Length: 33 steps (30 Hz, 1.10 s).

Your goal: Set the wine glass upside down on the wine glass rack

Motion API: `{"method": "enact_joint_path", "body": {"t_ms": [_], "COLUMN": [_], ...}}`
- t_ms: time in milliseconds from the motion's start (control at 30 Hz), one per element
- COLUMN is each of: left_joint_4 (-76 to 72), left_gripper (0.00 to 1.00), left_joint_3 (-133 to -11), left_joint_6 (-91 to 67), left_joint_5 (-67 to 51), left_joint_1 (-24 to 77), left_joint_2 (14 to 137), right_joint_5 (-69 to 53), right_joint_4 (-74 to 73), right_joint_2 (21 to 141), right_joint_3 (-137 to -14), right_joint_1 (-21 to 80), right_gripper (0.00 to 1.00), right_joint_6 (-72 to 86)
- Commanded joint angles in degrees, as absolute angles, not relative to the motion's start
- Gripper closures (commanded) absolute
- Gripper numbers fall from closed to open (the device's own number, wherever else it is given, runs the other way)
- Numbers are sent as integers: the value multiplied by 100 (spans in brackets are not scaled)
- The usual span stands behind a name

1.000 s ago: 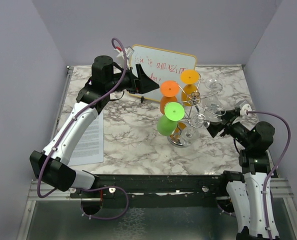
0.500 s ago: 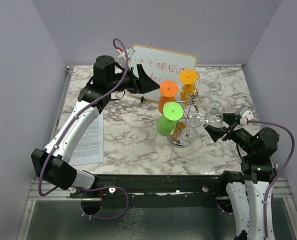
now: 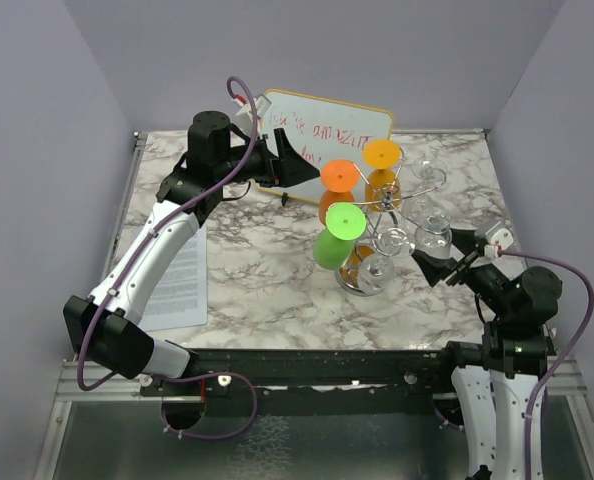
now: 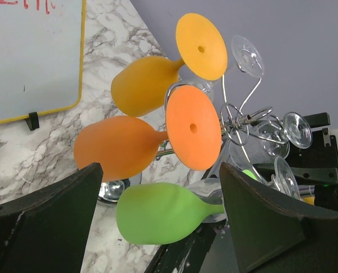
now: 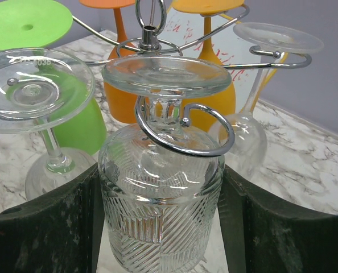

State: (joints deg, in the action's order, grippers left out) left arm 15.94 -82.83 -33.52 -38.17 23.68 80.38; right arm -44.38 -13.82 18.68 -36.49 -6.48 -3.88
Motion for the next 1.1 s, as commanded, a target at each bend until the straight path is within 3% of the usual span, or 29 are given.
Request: {"method": "enact_joint_path", "body": {"t_ms": [0,400,867,1067], "left_joint_4": [1534,1521,1521,1547], "left_gripper": [15,15,15,15], "left_joint_3": [-8369,-8367,-8367,-8389], "left_joint_6": [-3287,-3287,-3274,-3261], "left_joint_5": [-3823,-3821,-3823,-3823], "left_joint_1": [2347,2343,2343,2338], "left_joint_2": [8052,8052,8060,8056], "right_joint_5": [-4207,-3755,-2853,-3027], "right_joint_4": [-990,-1416,-828,-933], "right_joint_2": [1650,1363,1147,1415], "right_joint_3": [-3686,-3698,-3255,-3348], "right_joint_1": [-636,-633,-637,-635], "right_gripper": [95,97,96,95], "right_joint_6": [-228,-426,-29,-168]}}
